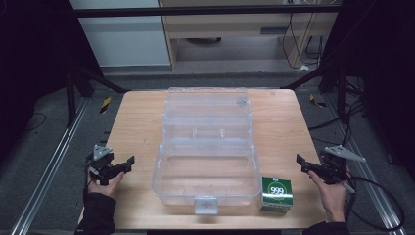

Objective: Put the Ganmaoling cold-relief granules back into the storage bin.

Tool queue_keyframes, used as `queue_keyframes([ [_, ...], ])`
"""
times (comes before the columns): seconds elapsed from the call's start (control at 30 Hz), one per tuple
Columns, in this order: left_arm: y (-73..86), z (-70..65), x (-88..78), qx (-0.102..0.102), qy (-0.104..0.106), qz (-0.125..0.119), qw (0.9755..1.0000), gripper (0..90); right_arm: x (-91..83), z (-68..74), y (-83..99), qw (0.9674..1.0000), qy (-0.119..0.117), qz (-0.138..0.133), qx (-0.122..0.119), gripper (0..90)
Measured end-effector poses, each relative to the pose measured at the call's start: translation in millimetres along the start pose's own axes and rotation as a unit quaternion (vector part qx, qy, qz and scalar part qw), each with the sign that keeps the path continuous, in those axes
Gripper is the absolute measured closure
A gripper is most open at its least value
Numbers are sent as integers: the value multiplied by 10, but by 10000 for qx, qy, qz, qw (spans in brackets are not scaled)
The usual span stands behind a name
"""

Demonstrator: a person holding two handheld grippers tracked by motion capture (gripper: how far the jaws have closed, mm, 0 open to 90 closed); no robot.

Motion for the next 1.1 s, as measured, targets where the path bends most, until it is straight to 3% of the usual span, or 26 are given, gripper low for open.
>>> queue_keyframes([
  [0.1,-10,-24,-7,16,49,0,10000,166,-18,62,-26,9999,-103,-6,-81,88],
  [0.27,-2,-39,18,47,87,46,9999,171,-61,211,-167,9975,-371,-77,-600,90],
  [0.5,-7,-25,-24,-4,99,47,9999,171,-146,316,-316,9953,-654,-128,-706,98],
  [0.53,1,-19,-45,-15,123,71,9999,171,-160,367,-365,9931,-779,-85,-873,97],
  [0.63,12,-7,-58,-22,122,87,9999,171,-169,415,-397,9914,-866,-19,-980,92],
  [0.7,35,14,-46,-44,119,143,9998,167,-163,512,-465,9871,-1083,57,-1179,88],
  [0.77,42,18,-41,-42,110,161,9998,167,-159,533,-481,9859,-1135,75,-1225,88],
  [0.93,74,30,-31,89,21,211,9997,167,-117,704,-619,9779,-1448,189,-1495,81],
  [1.1,86,37,-27,94,7,230,9997,167,-109,786,-735,9746,-1543,184,-1610,79],
])
Point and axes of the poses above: each handheld gripper's, and its own axes: x roughly forward along the jaws, y roughly out of its underside, z roughly to its left, the point moved 7 cm from there along x, roughly forward along the jaws, and after that the axes turned 14 degrees about -z, right-handed, at the moved point
